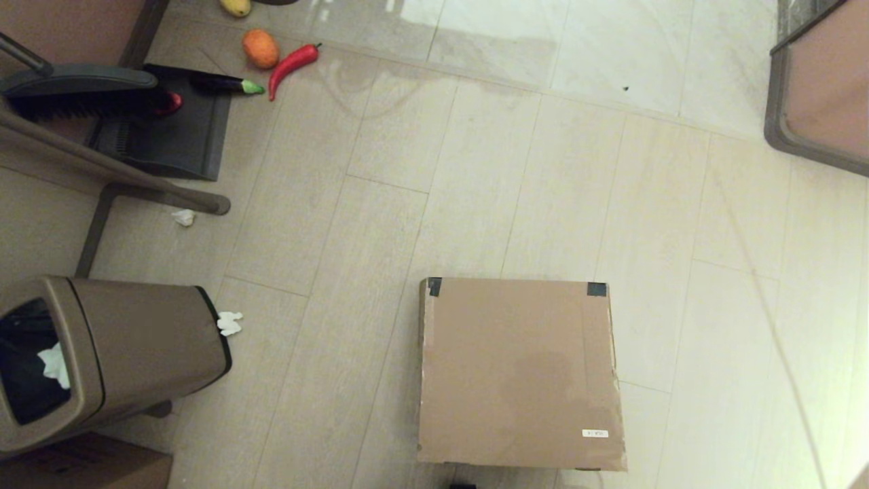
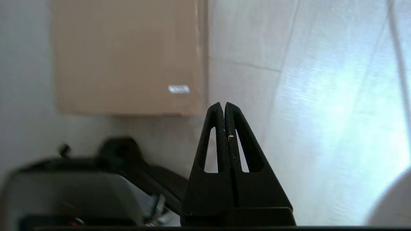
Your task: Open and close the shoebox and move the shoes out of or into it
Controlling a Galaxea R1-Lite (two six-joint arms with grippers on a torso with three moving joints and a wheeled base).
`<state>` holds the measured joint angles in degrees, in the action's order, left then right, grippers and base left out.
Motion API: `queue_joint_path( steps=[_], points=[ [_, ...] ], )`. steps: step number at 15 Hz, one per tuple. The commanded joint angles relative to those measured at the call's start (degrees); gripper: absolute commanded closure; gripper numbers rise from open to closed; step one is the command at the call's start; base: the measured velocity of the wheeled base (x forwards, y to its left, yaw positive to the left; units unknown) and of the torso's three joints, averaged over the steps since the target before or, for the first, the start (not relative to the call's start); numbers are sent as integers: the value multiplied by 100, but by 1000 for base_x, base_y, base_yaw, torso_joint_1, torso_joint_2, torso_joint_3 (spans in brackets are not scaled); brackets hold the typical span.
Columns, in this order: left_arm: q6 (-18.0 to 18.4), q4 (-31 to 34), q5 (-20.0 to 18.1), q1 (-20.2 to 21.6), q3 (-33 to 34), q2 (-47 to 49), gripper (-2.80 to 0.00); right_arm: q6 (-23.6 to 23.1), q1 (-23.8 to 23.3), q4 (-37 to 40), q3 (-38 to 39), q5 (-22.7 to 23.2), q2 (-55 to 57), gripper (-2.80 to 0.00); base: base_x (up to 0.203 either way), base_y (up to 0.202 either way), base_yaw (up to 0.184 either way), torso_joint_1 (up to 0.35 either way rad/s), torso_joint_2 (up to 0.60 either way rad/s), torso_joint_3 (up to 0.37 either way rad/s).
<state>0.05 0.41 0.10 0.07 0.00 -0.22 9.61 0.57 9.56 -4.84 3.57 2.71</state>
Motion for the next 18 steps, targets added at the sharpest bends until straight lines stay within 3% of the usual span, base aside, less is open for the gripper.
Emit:
queue_joint_path(
  steps=[1, 4, 5, 6, 7, 11, 13, 14, 18],
  points=[
    [3, 2, 8, 1, 0, 21, 0, 465, 30, -13, 35, -6, -275, 0, 0, 0, 0, 0, 0, 0],
    [-5, 2, 8, 1, 0, 17, 0, 2364, 31, -127, 103, -217, -272, 0, 0, 0, 0, 0, 0, 0],
    [-5, 1, 6, 1, 0, 20, 0, 2563, 31, -222, 146, -409, -271, 0, 0, 0, 0, 0, 0, 0],
    [-5, 2, 1, 1, 0, 15, 0, 2465, 31, -230, 150, -398, -271, 0, 0, 0, 0, 0, 0, 0],
    [-5, 2, 6, 1, 0, 21, 0, 2069, 31, -255, 158, -390, -271, 0, 0, 0, 0, 0, 0, 0],
    [-5, -6, 8, 1, 0, 15, 0, -357, 31, -409, 165, 64, -271, 0, 0, 0, 0, 0, 0, 0],
    [-5, 2, 0, 1, 0, 13, 0, -1730, 31, -485, 251, -23, -272, 0, 0, 0, 0, 0, 0, 0],
    [-5, 2, 8, 1, 0, 13, 0, -2097, 31, -565, 341, -81, -271, 0, 0, 0, 0, 0, 0, 0],
    [-5, 1, 8, 1, 0, 17, 0, -1175, 31, -767, 422, -191, -274, 0, 0, 0, 0, 0, 0, 0]
  ],
)
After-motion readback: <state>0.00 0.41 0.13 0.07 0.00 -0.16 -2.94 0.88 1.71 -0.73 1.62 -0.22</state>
